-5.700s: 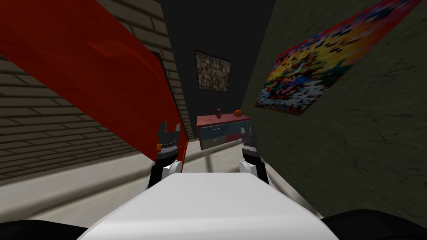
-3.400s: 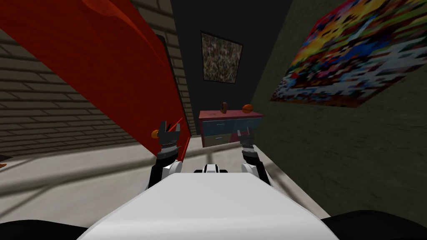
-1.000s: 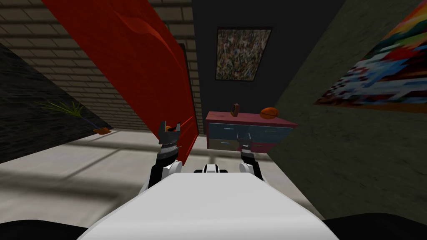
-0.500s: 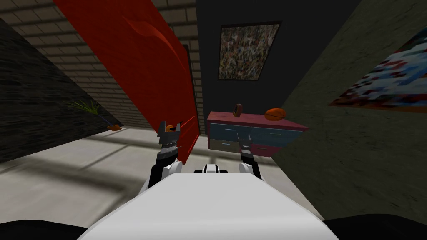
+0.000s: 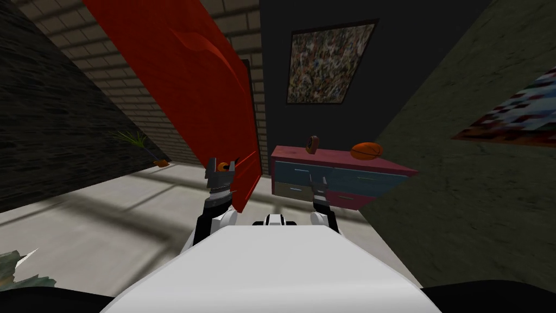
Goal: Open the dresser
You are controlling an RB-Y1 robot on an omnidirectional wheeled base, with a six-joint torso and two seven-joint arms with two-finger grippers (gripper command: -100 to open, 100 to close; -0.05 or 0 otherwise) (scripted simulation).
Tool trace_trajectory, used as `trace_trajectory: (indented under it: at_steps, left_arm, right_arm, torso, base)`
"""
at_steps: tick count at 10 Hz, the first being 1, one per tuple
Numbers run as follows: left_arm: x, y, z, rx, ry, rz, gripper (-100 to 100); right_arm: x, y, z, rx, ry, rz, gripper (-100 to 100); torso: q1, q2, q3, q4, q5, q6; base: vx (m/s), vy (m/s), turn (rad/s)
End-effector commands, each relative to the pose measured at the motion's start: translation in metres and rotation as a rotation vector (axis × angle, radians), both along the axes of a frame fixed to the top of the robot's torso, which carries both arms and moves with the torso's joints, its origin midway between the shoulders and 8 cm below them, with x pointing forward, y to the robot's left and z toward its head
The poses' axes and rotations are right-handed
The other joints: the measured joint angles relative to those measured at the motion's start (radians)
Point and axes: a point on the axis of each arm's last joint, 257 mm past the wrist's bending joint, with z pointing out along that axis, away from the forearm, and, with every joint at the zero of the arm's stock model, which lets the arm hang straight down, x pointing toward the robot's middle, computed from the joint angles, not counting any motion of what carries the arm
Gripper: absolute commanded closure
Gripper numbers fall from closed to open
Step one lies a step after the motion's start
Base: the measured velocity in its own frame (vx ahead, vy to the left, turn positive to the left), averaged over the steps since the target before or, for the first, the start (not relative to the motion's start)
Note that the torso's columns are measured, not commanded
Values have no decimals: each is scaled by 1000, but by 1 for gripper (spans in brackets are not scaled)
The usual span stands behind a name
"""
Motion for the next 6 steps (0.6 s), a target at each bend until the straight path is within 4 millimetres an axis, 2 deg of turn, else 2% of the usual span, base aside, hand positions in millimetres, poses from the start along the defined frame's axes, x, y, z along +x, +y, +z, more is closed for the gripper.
trace_trajectory:
  at_steps: [1,2,3,5,6]
  left_arm:
    - [0,0,0,0,0,0,0]
    - [0,0,0,0,0,0,0]
    - [0,0,0,0,0,0,0]
    - [0,0,0,0,0,0,0]
    - [0,0,0,0,0,0,0]
  right_arm:
    - [2,-8,-11,99,-7,20,-100]
    - [2,-8,-11,109,-10,25,-100]
    - [4,-15,-22,174,-9,27,-100]
    - [4,-15,-22,205,-18,43,-100]
    - [6,-22,-33,271,-20,43,-100]
  torso:
    - [-1,-1,0,0,0,-1]
    - [-1,-1,0,0,0,0]
    - [0,0,0,0,0,0]
    - [-2,-1,0,0,0,0]
    - [0,0,0,0,0,0]
  base:
    - [22,-40,132]
    - [11,-23,-26]
    - [19,-39,201]
    - [15,-36,72]
    - [14,-42,207]
